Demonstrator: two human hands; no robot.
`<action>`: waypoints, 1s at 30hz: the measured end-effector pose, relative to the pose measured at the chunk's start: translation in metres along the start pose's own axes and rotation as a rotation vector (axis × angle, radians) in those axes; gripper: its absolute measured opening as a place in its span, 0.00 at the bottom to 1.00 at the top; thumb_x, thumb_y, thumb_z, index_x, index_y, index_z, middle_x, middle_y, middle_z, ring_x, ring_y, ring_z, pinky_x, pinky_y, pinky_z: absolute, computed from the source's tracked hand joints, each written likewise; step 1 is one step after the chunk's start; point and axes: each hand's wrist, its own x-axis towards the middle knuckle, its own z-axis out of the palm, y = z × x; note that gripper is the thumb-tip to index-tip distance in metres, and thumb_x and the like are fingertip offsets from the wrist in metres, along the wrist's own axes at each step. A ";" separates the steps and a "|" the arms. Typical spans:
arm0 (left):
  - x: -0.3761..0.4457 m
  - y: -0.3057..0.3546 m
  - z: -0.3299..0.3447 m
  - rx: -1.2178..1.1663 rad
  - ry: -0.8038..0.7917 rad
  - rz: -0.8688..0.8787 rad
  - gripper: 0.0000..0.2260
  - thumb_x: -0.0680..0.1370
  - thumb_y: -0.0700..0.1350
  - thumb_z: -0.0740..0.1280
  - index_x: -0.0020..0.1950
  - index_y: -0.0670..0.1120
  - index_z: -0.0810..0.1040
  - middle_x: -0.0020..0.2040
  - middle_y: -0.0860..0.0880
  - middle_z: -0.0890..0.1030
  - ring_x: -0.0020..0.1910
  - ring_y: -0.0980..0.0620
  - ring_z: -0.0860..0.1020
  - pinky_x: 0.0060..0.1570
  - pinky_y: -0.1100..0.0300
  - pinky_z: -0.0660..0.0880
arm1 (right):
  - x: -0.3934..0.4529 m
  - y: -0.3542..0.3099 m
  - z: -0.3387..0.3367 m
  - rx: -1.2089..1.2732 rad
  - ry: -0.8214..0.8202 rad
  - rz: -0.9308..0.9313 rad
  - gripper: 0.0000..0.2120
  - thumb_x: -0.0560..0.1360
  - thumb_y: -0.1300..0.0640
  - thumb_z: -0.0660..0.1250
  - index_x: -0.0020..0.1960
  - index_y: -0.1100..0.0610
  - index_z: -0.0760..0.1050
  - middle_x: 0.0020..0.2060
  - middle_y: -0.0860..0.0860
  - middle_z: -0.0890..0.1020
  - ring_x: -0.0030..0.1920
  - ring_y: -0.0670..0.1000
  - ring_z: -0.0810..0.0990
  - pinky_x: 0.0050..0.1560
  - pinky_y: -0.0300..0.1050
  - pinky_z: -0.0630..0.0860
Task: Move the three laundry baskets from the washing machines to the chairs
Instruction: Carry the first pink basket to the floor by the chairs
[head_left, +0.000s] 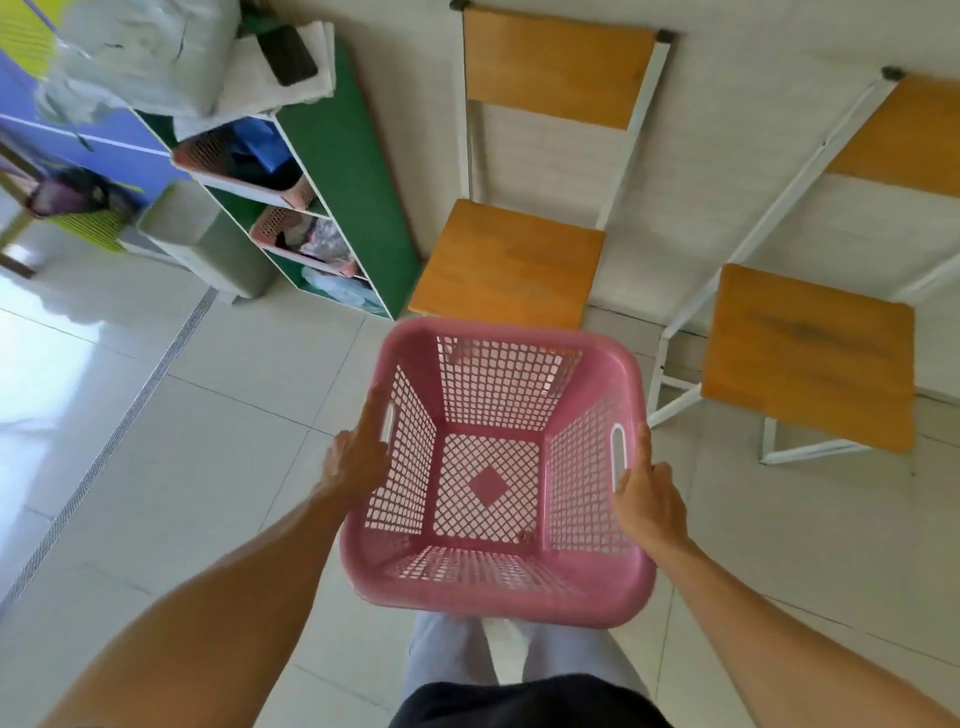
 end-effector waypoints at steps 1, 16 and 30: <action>0.010 0.000 0.001 0.018 -0.035 -0.036 0.46 0.75 0.40 0.64 0.79 0.60 0.35 0.41 0.41 0.81 0.32 0.42 0.79 0.32 0.52 0.77 | 0.004 -0.003 0.003 -0.001 -0.028 0.010 0.39 0.82 0.51 0.60 0.80 0.42 0.35 0.48 0.58 0.73 0.33 0.49 0.77 0.26 0.40 0.74; 0.156 -0.031 0.046 -0.024 -0.225 -0.206 0.20 0.73 0.35 0.67 0.64 0.38 0.69 0.50 0.42 0.76 0.45 0.45 0.75 0.39 0.54 0.72 | 0.074 -0.023 0.080 0.124 -0.232 0.093 0.38 0.77 0.66 0.66 0.77 0.39 0.55 0.40 0.55 0.79 0.32 0.50 0.81 0.24 0.41 0.77; 0.251 -0.083 0.147 0.013 -0.256 -0.150 0.13 0.75 0.39 0.68 0.58 0.39 0.74 0.50 0.42 0.80 0.44 0.45 0.77 0.39 0.52 0.77 | 0.138 -0.001 0.190 0.297 -0.247 0.236 0.37 0.69 0.70 0.72 0.67 0.40 0.65 0.43 0.51 0.79 0.36 0.50 0.81 0.30 0.43 0.80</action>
